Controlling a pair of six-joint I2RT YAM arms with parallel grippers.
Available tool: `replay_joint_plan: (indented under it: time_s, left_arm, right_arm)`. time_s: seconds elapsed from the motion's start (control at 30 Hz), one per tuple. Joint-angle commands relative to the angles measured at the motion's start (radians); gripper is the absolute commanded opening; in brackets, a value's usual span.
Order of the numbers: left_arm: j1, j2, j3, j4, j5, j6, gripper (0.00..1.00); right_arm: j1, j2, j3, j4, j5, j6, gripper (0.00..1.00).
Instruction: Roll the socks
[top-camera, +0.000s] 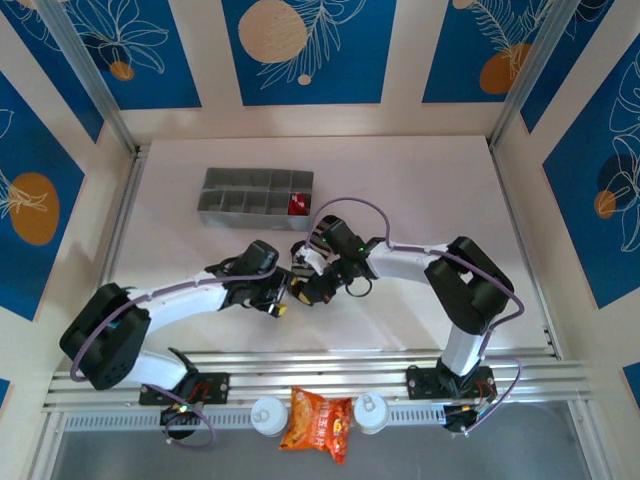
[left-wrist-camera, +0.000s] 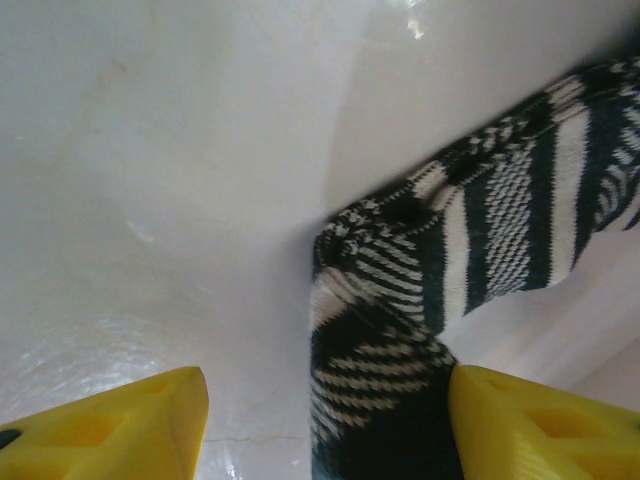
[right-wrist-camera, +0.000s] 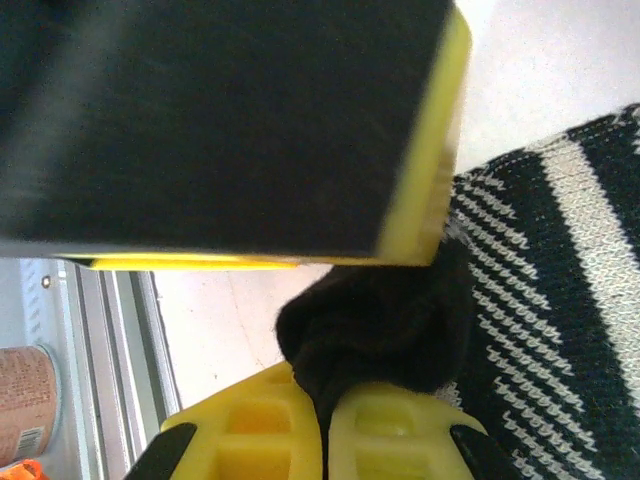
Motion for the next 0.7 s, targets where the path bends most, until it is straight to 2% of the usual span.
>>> replay_joint_plan:
  time_s: [0.0, 0.07, 0.17, 0.27, 0.4, 0.47, 0.57, 0.67]
  left_arm:
    - [-0.012, -0.096, 0.050, -0.176, -0.100, -0.004, 0.63]
    - [-0.011, -0.133, 0.051, -0.223, -0.120, -0.002, 0.61]
    - [-0.012, -0.124, 0.021, -0.166, -0.081, -0.015, 0.61]
    - [-0.011, -0.080, -0.015, -0.050, -0.053, -0.063, 0.65]
    - [-0.008, -0.043, 0.004, 0.054, -0.118, -0.075, 0.71]
    - [-0.009, -0.021, 0.031, 0.085, -0.122, -0.043, 0.67]
    - [-0.012, 0.020, 0.073, 0.024, -0.070, -0.009, 0.59]
    - [-0.017, 0.020, 0.040, 0.041, -0.073, -0.037, 0.57]
  right_arm:
    - [-0.017, 0.018, 0.023, -0.053, -0.044, 0.047, 0.00]
    - [-0.026, 0.021, 0.024, -0.054, -0.042, 0.054, 0.00]
    - [-0.047, 0.050, 0.066, -0.098, -0.069, 0.053, 0.00]
    - [-0.054, 0.084, 0.105, -0.138, -0.089, 0.022, 0.00]
    - [-0.065, 0.123, 0.139, -0.172, -0.106, 0.014, 0.00]
    - [-0.066, 0.138, 0.153, -0.184, -0.098, 0.013, 0.00]
    - [-0.074, 0.159, 0.177, -0.196, -0.081, 0.026, 0.00]
    - [-0.072, 0.185, 0.203, -0.212, -0.067, 0.017, 0.00]
